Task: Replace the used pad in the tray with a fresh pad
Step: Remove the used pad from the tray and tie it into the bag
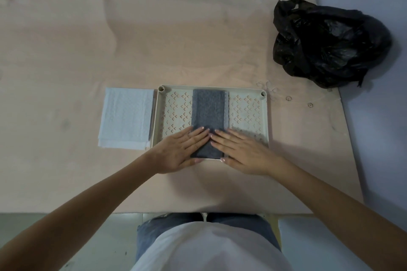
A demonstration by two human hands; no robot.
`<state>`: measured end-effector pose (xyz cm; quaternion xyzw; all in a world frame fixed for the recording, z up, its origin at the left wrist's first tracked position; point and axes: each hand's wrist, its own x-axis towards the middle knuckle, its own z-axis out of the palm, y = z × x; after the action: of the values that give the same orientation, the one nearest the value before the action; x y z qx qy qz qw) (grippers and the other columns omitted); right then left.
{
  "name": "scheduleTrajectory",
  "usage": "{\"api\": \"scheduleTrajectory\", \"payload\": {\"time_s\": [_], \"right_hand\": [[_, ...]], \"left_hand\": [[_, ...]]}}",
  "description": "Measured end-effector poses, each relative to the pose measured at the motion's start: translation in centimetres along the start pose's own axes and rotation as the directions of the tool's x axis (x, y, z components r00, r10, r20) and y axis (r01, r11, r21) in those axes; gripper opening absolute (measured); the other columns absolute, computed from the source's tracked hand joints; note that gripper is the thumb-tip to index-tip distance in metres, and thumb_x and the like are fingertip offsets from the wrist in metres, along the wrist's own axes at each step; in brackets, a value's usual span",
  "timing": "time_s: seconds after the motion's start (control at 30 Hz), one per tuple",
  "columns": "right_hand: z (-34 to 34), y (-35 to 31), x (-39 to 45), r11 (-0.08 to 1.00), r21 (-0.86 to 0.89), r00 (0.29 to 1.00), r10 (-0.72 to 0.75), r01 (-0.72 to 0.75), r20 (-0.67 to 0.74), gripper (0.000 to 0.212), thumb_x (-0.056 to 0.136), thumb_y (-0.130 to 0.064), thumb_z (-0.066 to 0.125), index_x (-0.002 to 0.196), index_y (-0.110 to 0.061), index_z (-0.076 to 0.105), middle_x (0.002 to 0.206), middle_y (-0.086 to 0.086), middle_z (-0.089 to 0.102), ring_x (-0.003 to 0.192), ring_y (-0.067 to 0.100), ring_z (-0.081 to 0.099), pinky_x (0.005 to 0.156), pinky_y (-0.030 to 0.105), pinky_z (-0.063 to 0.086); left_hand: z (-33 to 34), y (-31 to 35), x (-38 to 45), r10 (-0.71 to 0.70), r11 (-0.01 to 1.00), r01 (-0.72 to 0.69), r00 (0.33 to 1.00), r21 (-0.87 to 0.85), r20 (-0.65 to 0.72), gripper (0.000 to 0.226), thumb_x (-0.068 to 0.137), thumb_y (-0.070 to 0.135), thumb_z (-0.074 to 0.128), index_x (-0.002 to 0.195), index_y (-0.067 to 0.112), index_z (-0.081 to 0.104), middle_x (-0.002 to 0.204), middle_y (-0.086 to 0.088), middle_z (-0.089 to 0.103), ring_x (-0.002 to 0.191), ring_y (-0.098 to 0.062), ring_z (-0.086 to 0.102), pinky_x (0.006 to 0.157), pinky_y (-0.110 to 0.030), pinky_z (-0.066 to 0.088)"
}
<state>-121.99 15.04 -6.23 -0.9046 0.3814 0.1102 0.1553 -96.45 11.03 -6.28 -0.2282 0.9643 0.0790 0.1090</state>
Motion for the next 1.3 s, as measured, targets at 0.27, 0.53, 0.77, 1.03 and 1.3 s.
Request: {"api": "scheduleTrajectory", "payload": {"time_s": [0.27,0.53,0.77,1.03,1.3], "right_hand": [[0.0,0.6,-0.8,0.992,0.065,0.993,-0.114,0.111,0.041,0.051,0.101,-0.047,0.02,0.148,-0.029,0.025,0.156,-0.008,0.011,0.145,0.011,-0.003,0.118,0.036,-0.01],[0.2,1.8,-1.5,0.986,0.092,0.99,-0.14,0.138,0.016,0.047,0.101,-0.044,0.022,0.145,-0.031,0.034,0.155,-0.009,0.01,0.145,0.012,0.001,0.119,0.036,-0.006],[-1.9,1.2,-1.0,0.706,0.7,0.772,0.501,-0.103,-0.392,0.012,0.091,-0.009,0.058,0.094,-0.008,0.069,0.098,0.001,0.066,0.086,0.014,0.063,0.071,0.025,0.048],[-3.9,2.9,4.8,-0.027,0.872,0.586,0.73,-0.488,0.35,0.03,0.087,-0.025,0.066,0.112,-0.01,0.056,0.09,0.001,0.063,0.072,0.011,0.066,0.047,0.019,0.047],[-4.2,3.2,5.5,-0.109,0.856,0.536,0.738,-0.505,0.41,0.022,0.077,-0.023,0.077,0.088,-0.009,0.063,0.072,0.006,0.061,0.056,0.01,0.054,0.043,0.018,0.04]], "left_hand": [[1.0,-1.1,-1.0,0.077,0.997,-0.077,0.99,-0.007,0.116,0.056,0.096,0.049,-0.003,0.149,0.03,-0.009,0.157,0.005,-0.017,0.142,-0.012,-0.023,0.114,-0.038,-0.022],[0.6,-2.3,-2.2,0.137,0.987,-0.134,0.99,-0.087,0.029,0.048,0.101,0.045,0.015,0.148,0.037,0.017,0.158,0.004,0.0,0.146,-0.016,-0.005,0.119,-0.041,-0.005],[-1.7,-0.9,-0.7,-0.456,0.715,0.236,0.871,-0.659,-0.183,0.032,0.092,0.017,0.057,0.124,0.018,0.059,0.117,0.0,0.066,0.106,-0.019,0.062,0.096,-0.034,0.046],[-3.1,-4.0,6.1,-0.749,0.053,0.602,0.552,-0.797,0.367,0.044,0.082,0.012,0.069,0.121,0.008,0.05,0.105,-0.008,0.061,0.09,-0.024,0.061,0.076,-0.037,0.056],[-4.0,-5.1,6.9,-0.66,-0.036,0.64,0.562,-0.768,0.499,0.034,0.075,0.017,0.078,0.103,0.002,0.065,0.074,-0.004,0.06,0.061,-0.013,0.054,0.049,-0.019,0.042]]}}
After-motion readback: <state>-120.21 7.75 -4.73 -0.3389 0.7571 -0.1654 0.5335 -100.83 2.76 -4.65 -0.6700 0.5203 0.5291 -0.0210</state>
